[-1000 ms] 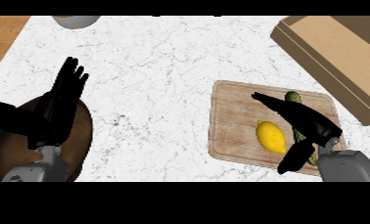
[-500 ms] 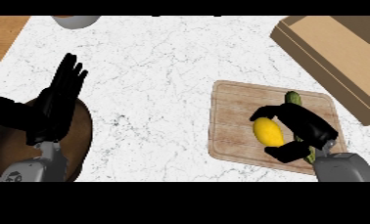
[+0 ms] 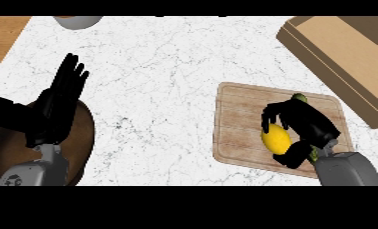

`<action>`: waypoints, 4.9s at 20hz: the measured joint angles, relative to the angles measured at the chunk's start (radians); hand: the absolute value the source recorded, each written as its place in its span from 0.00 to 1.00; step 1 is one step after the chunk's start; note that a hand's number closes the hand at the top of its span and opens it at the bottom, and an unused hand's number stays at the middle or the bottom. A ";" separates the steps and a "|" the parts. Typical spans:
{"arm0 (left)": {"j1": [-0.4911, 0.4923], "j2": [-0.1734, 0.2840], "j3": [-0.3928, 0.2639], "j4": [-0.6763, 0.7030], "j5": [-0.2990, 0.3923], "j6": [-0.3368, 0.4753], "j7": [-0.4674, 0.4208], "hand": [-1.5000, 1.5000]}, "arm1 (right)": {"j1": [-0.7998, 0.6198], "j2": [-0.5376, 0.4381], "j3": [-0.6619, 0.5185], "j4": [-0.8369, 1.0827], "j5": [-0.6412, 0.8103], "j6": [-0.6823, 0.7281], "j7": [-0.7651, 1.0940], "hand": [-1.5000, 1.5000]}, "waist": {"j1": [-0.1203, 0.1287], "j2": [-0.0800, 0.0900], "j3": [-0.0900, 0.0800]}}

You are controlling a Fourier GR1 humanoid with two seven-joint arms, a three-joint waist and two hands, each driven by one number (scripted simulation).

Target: Pick the lemon from the cutting board and place it in the cardboard box

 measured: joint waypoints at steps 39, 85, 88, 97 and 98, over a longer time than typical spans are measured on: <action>0.031 -0.027 -0.013 -0.032 -0.013 0.000 -0.005 0.50 | -0.376 0.064 -0.387 -0.380 0.005 0.011 0.374 1.00 | 0.006 0.002 0.000; 0.004 -0.039 -0.018 0.014 -0.021 -0.014 -0.034 0.50 | -0.851 -0.378 -0.828 1.164 -0.127 -0.434 -0.388 0.00 | 0.029 0.012 0.003; -0.001 -0.042 -0.024 0.020 -0.030 -0.009 -0.040 0.50 | -0.871 -0.422 -0.903 1.211 -0.208 -0.359 -0.375 0.00 | 0.028 0.014 0.003; -0.008 -0.042 -0.022 0.009 -0.023 -0.010 -0.020 0.50 | -0.802 -0.535 -1.027 1.296 -0.348 -0.268 -0.434 0.00 | 0.033 0.016 0.003; -0.003 -0.038 -0.020 -0.008 -0.019 -0.013 -0.014 0.50 | -0.795 -0.548 -1.034 1.302 -0.357 -0.264 -0.439 0.00 | 0.037 0.017 0.004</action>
